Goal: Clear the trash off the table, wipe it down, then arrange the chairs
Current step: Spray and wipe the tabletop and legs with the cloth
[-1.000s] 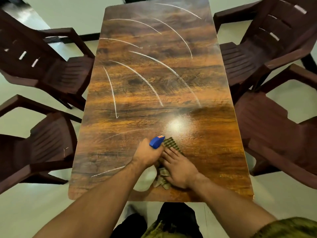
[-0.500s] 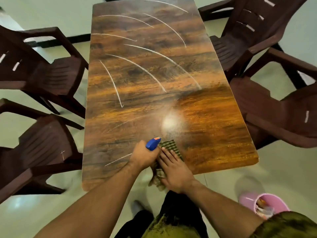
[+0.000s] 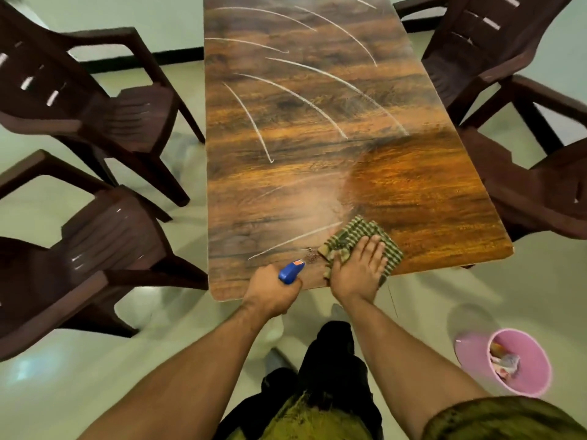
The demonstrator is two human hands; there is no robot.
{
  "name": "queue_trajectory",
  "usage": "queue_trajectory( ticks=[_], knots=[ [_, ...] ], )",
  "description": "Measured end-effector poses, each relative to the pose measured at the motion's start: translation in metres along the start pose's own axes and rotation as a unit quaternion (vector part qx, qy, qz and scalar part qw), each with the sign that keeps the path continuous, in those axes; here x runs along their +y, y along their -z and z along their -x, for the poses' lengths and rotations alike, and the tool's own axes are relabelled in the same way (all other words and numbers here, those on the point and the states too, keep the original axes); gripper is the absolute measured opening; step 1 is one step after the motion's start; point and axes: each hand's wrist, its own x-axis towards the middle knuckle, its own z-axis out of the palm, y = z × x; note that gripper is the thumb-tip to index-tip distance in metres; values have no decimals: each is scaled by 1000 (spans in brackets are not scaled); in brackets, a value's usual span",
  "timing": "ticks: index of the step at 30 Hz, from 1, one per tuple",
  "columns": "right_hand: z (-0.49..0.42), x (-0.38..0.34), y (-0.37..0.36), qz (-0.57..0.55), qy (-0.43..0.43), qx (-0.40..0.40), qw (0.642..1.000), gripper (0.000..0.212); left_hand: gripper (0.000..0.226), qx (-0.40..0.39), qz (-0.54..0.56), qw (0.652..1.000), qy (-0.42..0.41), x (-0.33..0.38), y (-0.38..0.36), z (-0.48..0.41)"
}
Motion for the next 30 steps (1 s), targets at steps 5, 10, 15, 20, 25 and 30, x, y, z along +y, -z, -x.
queue_trajectory(
  ticks=[5, 10, 15, 20, 25, 30],
  knots=[
    [58, -57, -31, 108, 340, -84, 930, 78, 32, 59, 28, 998, 7, -26, 32, 7],
    [39, -21, -31, 114, 477, -96, 866, 76, 30, 55, 23, 998, 3, -30, 48, 0],
    [-17, 3, -1, 63, 108, 16, 992, 83, 33, 35, 52, 998, 9, -26, 50, -12],
    [-44, -73, -3, 21, 21, 2, 1000, 86, 37, 37, 54, 998, -4, 9, 55, -38],
    [-66, -52, 5, 123, 419, -93, 895, 82, 32, 10, 16, 998, -64, 66, 62, -77],
    [-140, -9, 30, 105, 164, 10, 981, 83, 28, -30, 0, 997, -71, 105, 63, -110]
  ],
)
